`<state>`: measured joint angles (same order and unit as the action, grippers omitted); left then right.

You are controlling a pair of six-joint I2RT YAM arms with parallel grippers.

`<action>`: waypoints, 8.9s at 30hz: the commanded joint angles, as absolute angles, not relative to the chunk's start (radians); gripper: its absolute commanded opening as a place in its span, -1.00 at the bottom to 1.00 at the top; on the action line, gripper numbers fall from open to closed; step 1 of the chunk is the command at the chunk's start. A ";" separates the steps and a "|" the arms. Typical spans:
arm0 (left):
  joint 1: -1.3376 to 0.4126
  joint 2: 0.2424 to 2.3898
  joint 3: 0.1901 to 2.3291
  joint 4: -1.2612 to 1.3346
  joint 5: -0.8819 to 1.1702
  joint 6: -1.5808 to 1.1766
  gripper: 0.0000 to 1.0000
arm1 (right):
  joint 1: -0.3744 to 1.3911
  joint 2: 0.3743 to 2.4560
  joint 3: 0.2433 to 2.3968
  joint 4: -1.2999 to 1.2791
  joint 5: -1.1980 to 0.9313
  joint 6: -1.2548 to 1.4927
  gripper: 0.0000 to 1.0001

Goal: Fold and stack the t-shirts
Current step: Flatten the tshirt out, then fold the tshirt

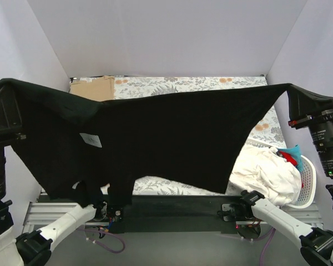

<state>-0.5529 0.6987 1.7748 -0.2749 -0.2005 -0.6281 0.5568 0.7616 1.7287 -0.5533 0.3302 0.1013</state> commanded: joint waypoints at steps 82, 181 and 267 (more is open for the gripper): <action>-0.086 1.675 0.851 -0.075 0.201 -1.200 0.78 | 0.394 1.773 1.111 -0.178 -0.077 0.324 0.87; -0.279 1.588 1.166 -0.370 -0.074 -0.988 0.79 | 0.363 1.468 1.065 -0.425 0.041 0.328 0.89; -0.002 1.029 0.520 -0.563 -0.328 -1.635 0.33 | 0.445 1.193 0.799 -0.308 -0.023 0.416 0.96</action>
